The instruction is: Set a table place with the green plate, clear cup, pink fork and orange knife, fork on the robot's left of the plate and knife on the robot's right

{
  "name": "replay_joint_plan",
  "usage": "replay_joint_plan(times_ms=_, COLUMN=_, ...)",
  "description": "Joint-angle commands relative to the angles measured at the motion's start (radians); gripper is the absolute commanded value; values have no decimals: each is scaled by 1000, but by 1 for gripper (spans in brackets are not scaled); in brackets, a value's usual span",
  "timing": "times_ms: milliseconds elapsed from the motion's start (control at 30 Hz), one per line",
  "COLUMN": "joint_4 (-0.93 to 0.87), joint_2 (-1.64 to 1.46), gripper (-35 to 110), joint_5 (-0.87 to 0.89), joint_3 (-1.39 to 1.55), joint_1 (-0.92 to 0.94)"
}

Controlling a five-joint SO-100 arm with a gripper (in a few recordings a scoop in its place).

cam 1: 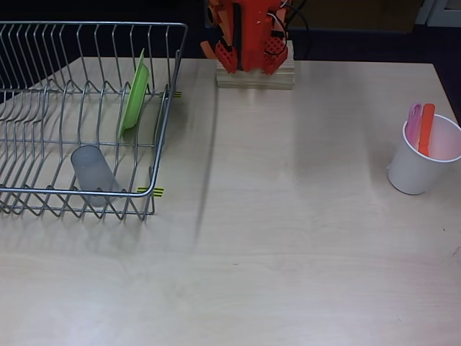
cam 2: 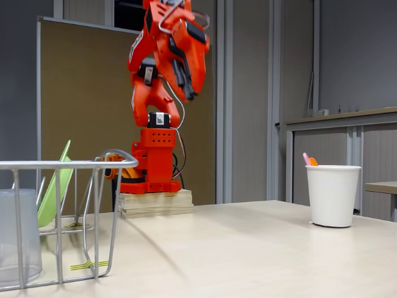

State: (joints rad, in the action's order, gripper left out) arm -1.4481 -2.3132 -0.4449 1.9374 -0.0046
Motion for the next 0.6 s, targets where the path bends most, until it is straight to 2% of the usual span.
replay_joint_plan(times_ms=0, joint_4=-26, joint_2=61, gripper=0, joint_5=627, joint_3=-97, joint_1=54)
replay_joint_plan(times_ms=100, joint_4=-127, joint_2=74, gripper=0, joint_5=1381, joint_3=-89, joint_1=126)
replay_joint_plan(times_ms=133, joint_4=-135, joint_2=61, gripper=0, joint_5=1470, joint_3=-64, joint_1=138)
replay_joint_plan(times_ms=200, joint_4=-115, joint_2=18, gripper=0, joint_5=1463, joint_3=-21, joint_1=155)
replay_joint_plan(times_ms=333, joint_4=-94, joint_2=-78, gripper=0, joint_5=1618, joint_3=91, joint_1=238)
replay_joint_plan(times_ms=400, joint_4=-149, joint_2=-84, gripper=0, joint_5=1647, joint_3=103, joint_1=291)
replay_joint_plan(times_ms=567, joint_4=-192, joint_2=-123, gripper=15, joint_5=1628, joint_3=120, joint_1=439)
